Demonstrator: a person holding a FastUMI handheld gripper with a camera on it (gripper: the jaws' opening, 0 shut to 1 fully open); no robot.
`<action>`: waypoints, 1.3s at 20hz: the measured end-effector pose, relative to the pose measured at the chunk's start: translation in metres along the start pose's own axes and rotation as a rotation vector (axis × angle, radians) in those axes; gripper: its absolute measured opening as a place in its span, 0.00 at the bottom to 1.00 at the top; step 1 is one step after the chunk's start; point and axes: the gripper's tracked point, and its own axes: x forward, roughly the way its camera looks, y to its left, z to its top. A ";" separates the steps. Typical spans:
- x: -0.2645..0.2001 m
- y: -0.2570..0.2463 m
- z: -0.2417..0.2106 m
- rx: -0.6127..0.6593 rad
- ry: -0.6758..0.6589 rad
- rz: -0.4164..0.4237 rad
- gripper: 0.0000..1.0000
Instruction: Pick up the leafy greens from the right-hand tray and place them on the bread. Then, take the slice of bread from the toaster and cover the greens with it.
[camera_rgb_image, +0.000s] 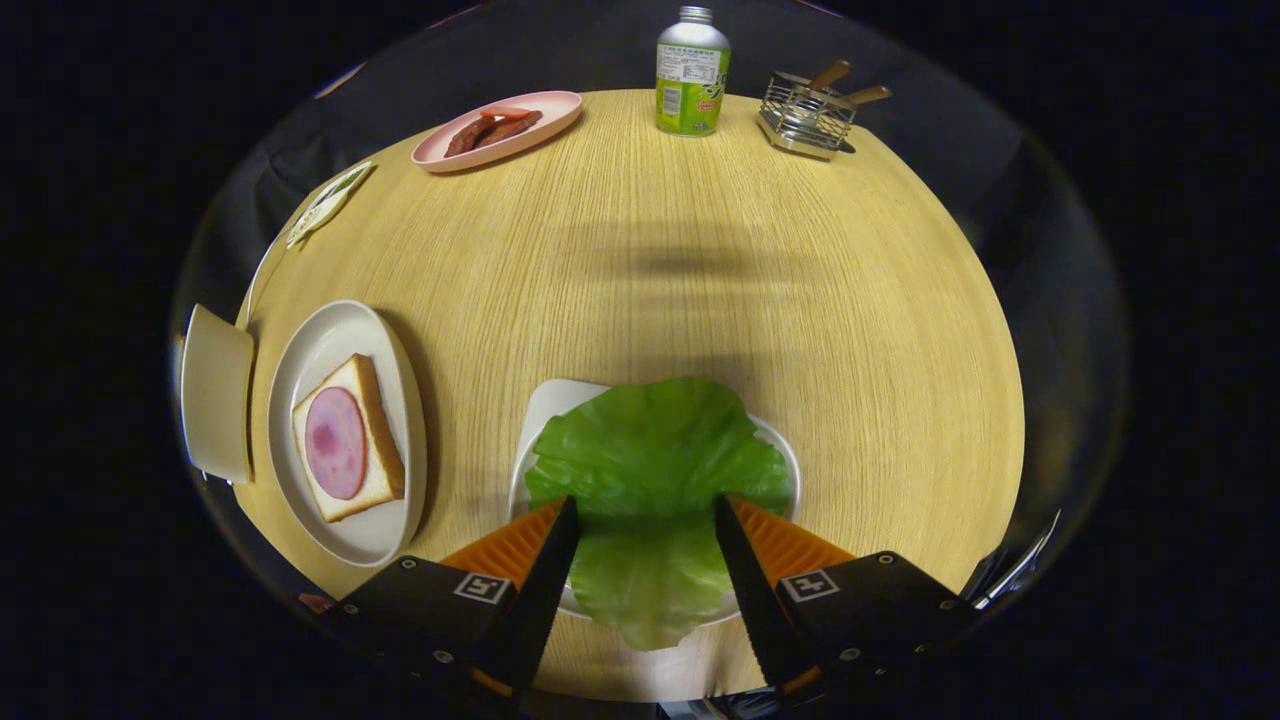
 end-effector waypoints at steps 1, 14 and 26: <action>0.000 -0.001 0.000 -0.008 -0.003 -0.002 0.79; -0.025 0.012 0.013 0.114 -0.112 0.090 0.01; -0.110 0.093 0.062 -0.004 -0.253 0.233 0.01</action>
